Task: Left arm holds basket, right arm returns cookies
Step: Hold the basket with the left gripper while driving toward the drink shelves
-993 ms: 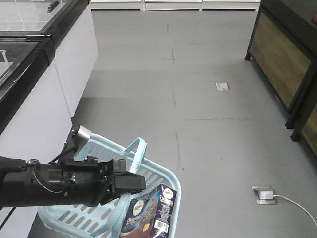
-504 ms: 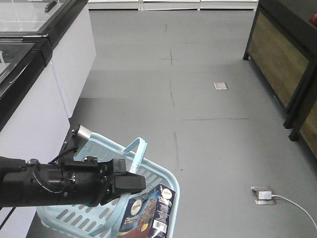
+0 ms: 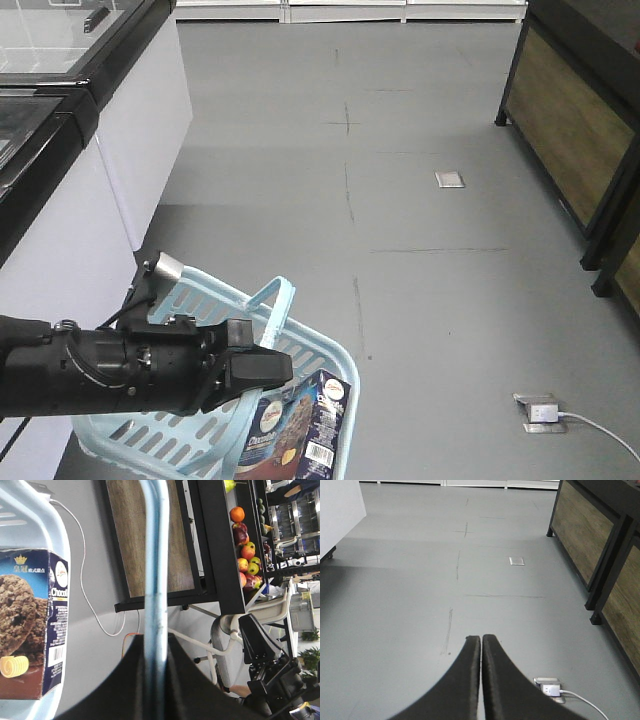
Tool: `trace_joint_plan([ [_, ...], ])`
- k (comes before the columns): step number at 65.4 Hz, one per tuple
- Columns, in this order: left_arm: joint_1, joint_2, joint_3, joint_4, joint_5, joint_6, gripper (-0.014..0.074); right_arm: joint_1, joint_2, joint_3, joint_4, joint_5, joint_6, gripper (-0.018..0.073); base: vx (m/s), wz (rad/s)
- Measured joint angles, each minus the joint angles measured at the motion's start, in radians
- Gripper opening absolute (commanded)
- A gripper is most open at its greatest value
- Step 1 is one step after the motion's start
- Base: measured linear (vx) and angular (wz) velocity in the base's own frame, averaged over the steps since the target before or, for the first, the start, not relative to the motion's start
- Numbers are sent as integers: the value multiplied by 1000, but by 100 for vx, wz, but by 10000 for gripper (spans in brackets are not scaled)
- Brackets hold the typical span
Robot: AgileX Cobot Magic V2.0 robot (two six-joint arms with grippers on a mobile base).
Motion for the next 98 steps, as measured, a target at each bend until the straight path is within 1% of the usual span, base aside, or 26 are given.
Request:
trace_joint_plan([
  [34, 0, 0, 0, 0, 0, 0, -8, 0, 0, 0, 0, 0, 0, -3, 16, -6],
  [98, 0, 0, 0, 0, -2, 0, -8, 0, 0, 0, 0, 0, 0, -3, 25, -1],
])
